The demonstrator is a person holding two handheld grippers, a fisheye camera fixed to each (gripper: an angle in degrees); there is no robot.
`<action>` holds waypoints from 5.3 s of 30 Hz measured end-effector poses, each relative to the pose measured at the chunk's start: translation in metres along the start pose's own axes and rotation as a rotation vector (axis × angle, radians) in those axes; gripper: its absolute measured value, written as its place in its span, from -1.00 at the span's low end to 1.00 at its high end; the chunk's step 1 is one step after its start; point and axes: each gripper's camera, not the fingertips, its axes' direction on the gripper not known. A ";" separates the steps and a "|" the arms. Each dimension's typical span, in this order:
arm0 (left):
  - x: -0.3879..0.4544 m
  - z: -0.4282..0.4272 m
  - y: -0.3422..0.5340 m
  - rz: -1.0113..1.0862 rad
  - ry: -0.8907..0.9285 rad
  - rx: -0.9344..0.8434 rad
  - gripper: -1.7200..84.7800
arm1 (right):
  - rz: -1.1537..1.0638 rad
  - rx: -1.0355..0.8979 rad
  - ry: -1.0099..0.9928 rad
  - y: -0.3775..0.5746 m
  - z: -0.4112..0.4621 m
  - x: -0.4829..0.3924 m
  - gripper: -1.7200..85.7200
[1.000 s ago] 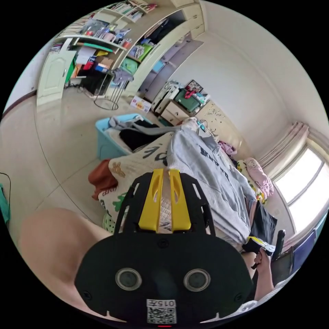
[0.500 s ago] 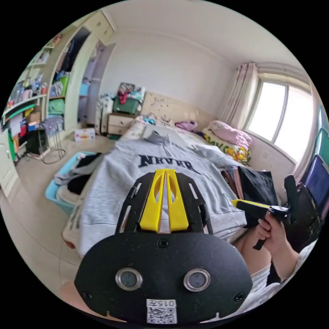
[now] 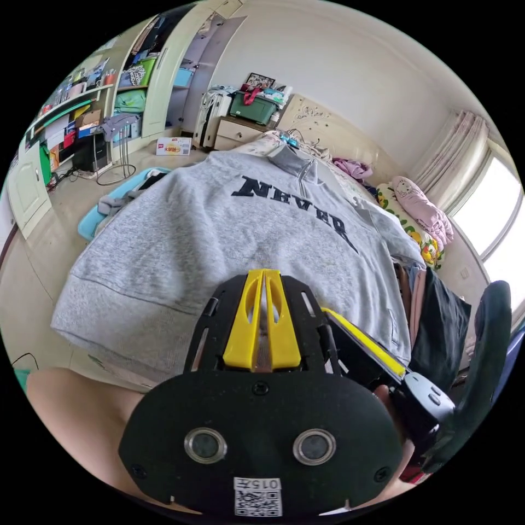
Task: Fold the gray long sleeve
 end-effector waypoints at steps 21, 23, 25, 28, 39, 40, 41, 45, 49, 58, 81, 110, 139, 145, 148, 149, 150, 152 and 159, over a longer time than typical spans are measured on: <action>-0.050 0.014 0.003 -0.094 0.111 0.053 -0.97 | 0.066 0.168 0.191 0.035 0.048 -0.035 -0.97; -0.066 0.015 0.002 -0.154 0.179 0.049 -0.97 | 0.178 0.221 0.174 0.042 0.052 -0.034 -0.95; -0.076 0.015 0.004 -0.165 0.221 0.059 -0.97 | 0.154 0.226 0.191 0.044 0.056 -0.038 -0.89; -0.093 0.014 0.007 -0.208 0.332 0.082 -0.97 | 0.111 0.214 0.209 0.041 0.063 -0.048 -0.83; -0.142 0.010 0.011 -0.281 0.496 0.113 -0.95 | 0.057 0.180 0.248 0.040 0.084 -0.074 -0.76; -0.143 0.009 0.011 -0.278 0.492 0.113 -0.95 | 0.060 0.184 0.249 0.041 0.085 -0.075 -0.76; -0.146 0.009 0.011 -0.280 0.492 0.113 -0.95 | 0.059 0.185 0.252 0.042 0.087 -0.077 -0.76; -0.153 0.009 0.013 -0.290 0.501 0.112 -0.95 | 0.057 0.187 0.265 0.043 0.091 -0.083 -0.76; -0.158 0.006 0.014 -0.280 0.494 0.120 -0.95 | 0.068 0.200 0.275 0.047 0.095 -0.089 -0.76; -0.166 0.002 0.016 -0.271 0.501 0.130 -0.95 | 0.077 0.212 0.284 0.050 0.099 -0.101 -0.76; -0.169 0.004 0.026 -0.267 0.501 0.141 -0.94 | 0.075 0.219 0.271 0.049 0.073 -0.122 -0.76; -0.157 0.012 0.046 -0.181 0.472 0.194 -0.90 | 0.043 0.208 0.236 0.032 -0.048 -0.120 -0.77; 0.106 0.001 -0.013 0.669 0.972 0.228 -0.88 | 0.009 0.715 -0.178 -0.188 -0.463 0.358 -0.86; 0.168 0.150 -0.022 0.743 0.938 -0.218 -0.74 | 0.357 0.433 0.010 -0.368 -0.428 0.516 -0.77; 0.180 0.195 -0.012 0.780 0.858 -0.425 -0.67 | 0.527 0.253 0.075 -0.417 -0.372 0.580 -0.70; 0.185 0.206 -0.010 0.798 0.826 -0.469 -0.66 | 0.584 0.217 0.056 -0.426 -0.351 0.603 -0.68; 0.187 0.210 -0.011 0.798 0.824 -0.486 -0.66 | 0.612 0.204 0.048 -0.429 -0.342 0.613 -0.67; 0.194 0.225 -0.013 0.803 0.848 -0.547 -0.66 | 0.709 0.164 0.005 -0.440 -0.319 0.649 -0.65; 0.189 0.241 -0.024 0.775 0.867 -0.559 -0.67 | 0.872 0.018 -0.104 -0.452 -0.272 0.707 -0.72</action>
